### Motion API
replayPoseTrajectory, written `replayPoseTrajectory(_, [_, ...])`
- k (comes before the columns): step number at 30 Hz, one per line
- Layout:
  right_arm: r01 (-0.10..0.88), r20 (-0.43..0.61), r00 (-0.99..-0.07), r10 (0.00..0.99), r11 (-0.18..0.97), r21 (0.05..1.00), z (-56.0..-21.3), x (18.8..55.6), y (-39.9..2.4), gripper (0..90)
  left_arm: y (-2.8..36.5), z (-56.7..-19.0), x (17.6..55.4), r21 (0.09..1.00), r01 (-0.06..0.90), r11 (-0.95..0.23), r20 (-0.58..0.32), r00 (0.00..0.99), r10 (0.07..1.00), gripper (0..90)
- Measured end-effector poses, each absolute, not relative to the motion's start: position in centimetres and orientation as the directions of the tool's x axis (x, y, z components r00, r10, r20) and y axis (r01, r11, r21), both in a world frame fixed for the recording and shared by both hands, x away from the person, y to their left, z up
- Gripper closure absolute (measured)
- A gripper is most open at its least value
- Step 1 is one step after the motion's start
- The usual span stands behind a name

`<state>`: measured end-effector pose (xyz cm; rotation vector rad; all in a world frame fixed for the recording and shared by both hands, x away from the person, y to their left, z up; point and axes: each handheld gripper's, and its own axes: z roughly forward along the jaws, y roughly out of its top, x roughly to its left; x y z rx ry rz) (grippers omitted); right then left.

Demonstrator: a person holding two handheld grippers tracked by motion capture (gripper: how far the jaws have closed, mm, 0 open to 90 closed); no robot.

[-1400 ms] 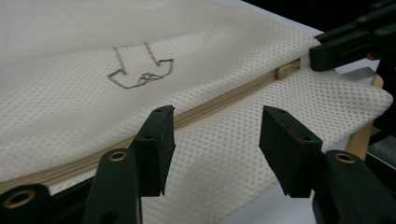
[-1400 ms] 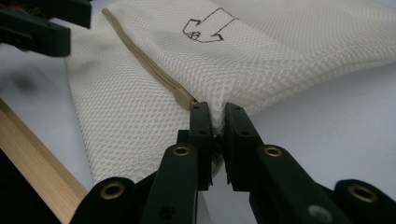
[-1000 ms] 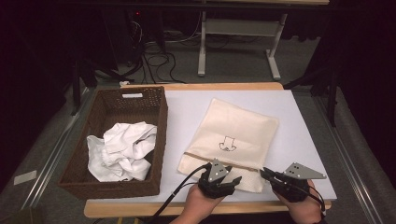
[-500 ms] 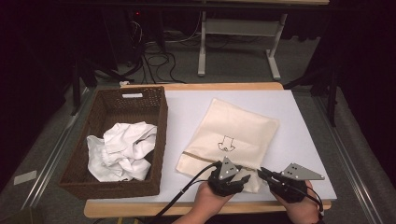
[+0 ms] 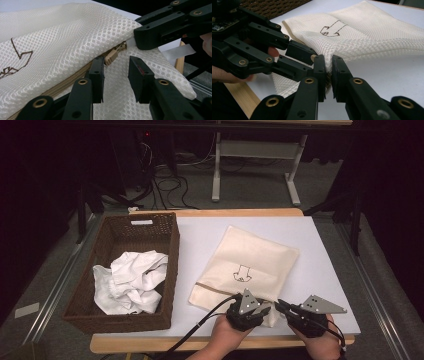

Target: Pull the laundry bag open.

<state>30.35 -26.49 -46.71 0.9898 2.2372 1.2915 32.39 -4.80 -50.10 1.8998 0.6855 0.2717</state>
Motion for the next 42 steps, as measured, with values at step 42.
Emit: replayPoseTrajectory(42, [0.382, 0.033, -0.693, 0.721, 0.328, 0.864, -46.6, 30.4, -26.5, 84.9, -4.1, -49.8, 31.9, 0.902, 0.336, -0.270, -0.129, 0.809, 0.573, 87.5])
